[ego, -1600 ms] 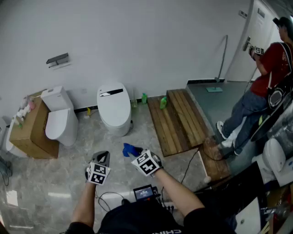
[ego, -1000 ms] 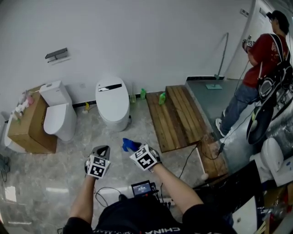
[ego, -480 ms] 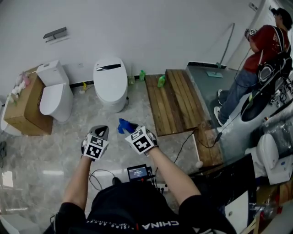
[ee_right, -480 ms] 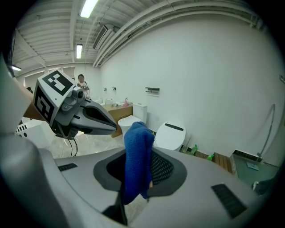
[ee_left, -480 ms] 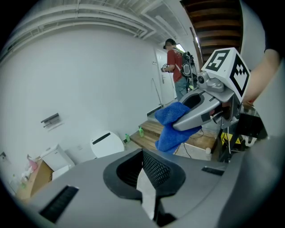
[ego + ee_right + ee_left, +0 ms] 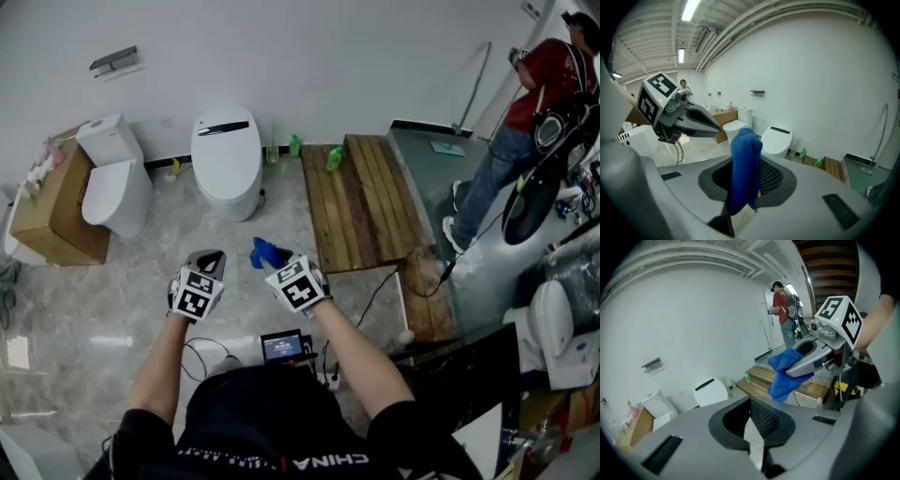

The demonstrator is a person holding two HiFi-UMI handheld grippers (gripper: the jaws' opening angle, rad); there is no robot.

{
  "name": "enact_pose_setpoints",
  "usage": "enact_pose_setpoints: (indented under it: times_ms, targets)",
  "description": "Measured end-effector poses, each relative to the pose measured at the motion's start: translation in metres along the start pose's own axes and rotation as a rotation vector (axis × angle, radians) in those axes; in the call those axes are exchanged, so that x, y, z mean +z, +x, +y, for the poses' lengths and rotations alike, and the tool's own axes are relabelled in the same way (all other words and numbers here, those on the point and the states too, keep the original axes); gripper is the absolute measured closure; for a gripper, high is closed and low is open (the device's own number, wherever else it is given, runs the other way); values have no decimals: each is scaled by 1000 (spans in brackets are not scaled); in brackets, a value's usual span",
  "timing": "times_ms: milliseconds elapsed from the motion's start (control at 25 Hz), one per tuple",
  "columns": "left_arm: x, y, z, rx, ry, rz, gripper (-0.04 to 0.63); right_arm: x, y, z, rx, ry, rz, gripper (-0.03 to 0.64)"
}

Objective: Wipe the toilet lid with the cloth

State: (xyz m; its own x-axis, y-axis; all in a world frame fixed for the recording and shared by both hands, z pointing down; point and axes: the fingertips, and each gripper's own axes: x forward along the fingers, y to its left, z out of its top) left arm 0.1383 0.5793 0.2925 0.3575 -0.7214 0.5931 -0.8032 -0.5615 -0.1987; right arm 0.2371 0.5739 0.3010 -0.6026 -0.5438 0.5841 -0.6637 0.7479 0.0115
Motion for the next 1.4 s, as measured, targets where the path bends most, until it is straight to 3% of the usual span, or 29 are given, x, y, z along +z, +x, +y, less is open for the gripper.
enact_pose_setpoints:
  times_ms: [320, 640, 1160, 1400]
  targets:
    - [-22, 6, 17, 47, -50, 46, 584, -13, 12, -21, 12, 27, 25, 523]
    - [-20, 51, 53, 14, -53, 35, 584, -3, 56, -41, 9, 37, 53, 522]
    - [-10, 131, 196, -111, -50, 16, 584, 79, 173, -83, -69, 99, 103, 522]
    - [-15, 152, 241, -154, -6, 17, 584, 106, 217, -88, -102, 132, 102, 523]
